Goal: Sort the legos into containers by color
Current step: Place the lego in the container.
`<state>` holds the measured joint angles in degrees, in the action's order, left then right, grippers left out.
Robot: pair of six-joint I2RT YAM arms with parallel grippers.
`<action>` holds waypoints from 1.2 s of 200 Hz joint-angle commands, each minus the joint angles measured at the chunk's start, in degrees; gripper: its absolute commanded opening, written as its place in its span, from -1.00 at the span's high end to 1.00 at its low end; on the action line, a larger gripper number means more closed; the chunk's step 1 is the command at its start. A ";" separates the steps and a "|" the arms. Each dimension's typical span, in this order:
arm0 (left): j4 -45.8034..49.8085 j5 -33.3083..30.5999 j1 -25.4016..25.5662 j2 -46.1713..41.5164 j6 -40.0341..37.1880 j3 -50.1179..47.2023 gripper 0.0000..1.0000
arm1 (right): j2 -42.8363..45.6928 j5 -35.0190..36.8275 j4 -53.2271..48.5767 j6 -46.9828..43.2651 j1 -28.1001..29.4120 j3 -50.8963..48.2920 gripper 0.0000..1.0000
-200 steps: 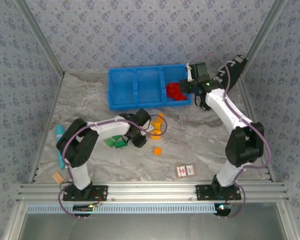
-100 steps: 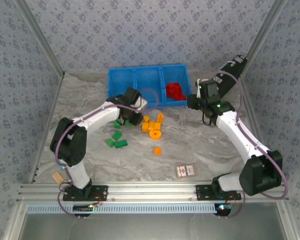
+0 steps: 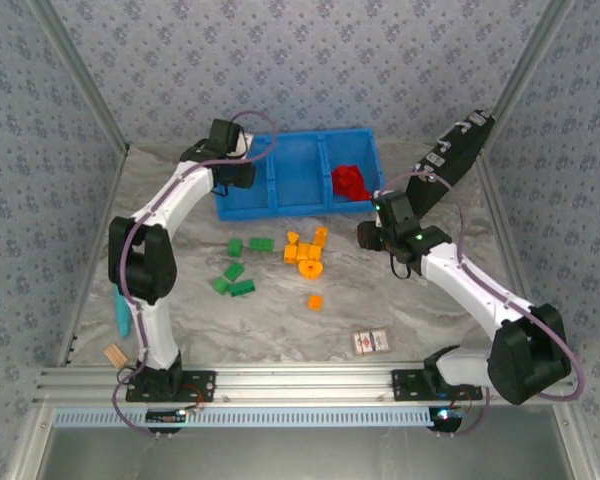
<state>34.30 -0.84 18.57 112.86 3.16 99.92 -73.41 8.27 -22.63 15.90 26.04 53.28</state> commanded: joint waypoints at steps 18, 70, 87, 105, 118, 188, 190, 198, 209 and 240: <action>-1.47 7.43 -3.12 6.53 7.07 1.78 0.40 | 1.16 4.79 0.85 1.56 3.44 0.58 -0.05; -2.49 10.23 -3.76 11.35 7.17 2.36 0.39 | 0.70 7.37 -1.17 4.37 6.98 0.44 -0.05; -2.27 11.05 -3.79 12.57 7.05 2.64 0.34 | -0.33 7.20 -0.93 4.88 7.51 0.62 -0.05; -2.20 11.80 -3.79 13.54 7.08 2.55 0.29 | -1.78 7.37 -0.93 4.77 8.40 1.50 -0.05; -2.18 12.22 -3.79 14.04 7.12 2.49 0.22 | -2.79 7.45 -1.38 4.42 9.03 2.31 -0.05; -2.28 12.51 -3.41 9.60 6.29 0.68 0.11 | -5.62 2.82 -2.56 4.04 12.43 1.03 -0.05; -2.22 12.48 -3.37 9.29 6.28 0.64 0.11 | -5.70 2.45 -2.41 4.11 12.60 0.86 -0.04; -2.01 12.68 -3.29 8.04 5.93 0.63 0.10 | -6.03 0.80 -1.84 4.29 13.29 -0.11 -0.06; -1.64 13.55 -3.14 6.26 5.73 0.75 0.10 | -6.61 -1.30 -0.95 5.19 14.22 -1.46 -0.06; -0.58 14.78 -2.39 0.46 5.77 0.71 0.04 | -8.33 -6.79 0.13 13.92 14.81 -4.73 -0.09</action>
<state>32.56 11.31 15.35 121.12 9.54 100.25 -80.31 6.90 -22.39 22.37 40.40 51.05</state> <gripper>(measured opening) 0.465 0.542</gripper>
